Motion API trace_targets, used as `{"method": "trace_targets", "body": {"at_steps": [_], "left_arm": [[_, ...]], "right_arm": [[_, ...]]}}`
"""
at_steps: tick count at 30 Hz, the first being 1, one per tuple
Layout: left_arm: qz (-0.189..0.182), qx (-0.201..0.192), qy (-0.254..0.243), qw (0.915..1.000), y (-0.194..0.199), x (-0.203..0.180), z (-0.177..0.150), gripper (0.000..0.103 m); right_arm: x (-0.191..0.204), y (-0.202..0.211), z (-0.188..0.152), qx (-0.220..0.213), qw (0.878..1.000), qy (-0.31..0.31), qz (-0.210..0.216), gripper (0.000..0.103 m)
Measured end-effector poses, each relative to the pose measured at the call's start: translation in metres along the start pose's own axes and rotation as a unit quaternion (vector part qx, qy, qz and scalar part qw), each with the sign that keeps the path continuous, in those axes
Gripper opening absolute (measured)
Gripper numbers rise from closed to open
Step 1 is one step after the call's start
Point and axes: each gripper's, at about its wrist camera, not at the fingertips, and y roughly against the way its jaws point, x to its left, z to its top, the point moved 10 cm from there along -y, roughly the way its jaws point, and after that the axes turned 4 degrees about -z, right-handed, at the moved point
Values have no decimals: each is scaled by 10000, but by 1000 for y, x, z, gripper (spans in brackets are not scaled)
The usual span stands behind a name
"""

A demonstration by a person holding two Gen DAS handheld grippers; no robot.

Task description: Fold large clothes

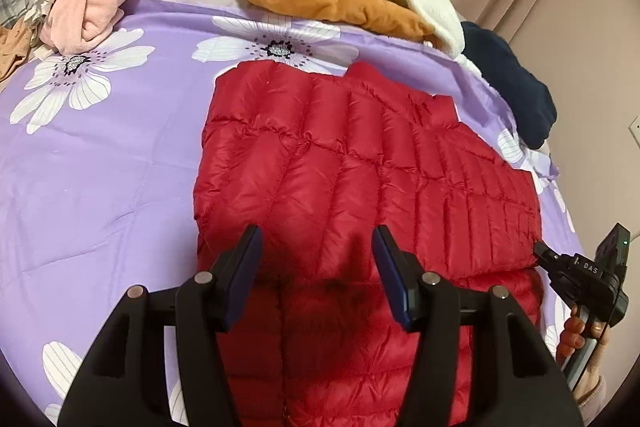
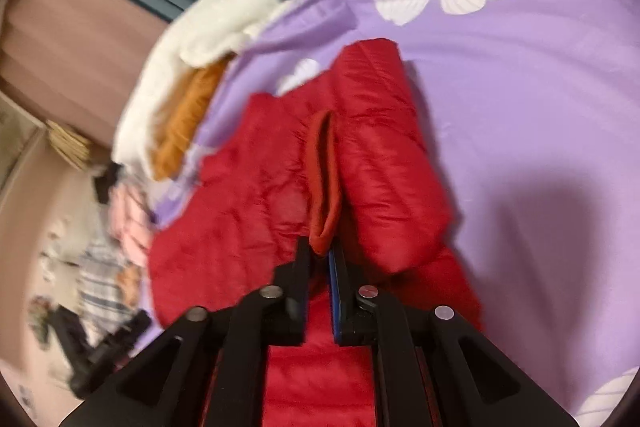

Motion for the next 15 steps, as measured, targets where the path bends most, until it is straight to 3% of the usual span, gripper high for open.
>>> {"method": "trace_targets", "body": {"at_steps": [2,5,8,12,15], "left_arm": [[33,11,-52,10000,-1,0,2,56],[43,-90,-175,9998,3,-3,7,56],[75,-110,-209,9997,1,-5,11,56],[136,1,-237,9996,-12,-6,9,56],[275,192,-285,9990,-27,-2,2,55]], "right_arm": [[0,11,2,-136,9994,189,-248,13],[14,41,9,-806,9871,1047,-902,14],[32,50,14,-1111,9761,1575,-1004,14],[47,28,11,-925,9786,1756,-546,14],[35,-5,4,-462,9841,1595,-626,14]]}}
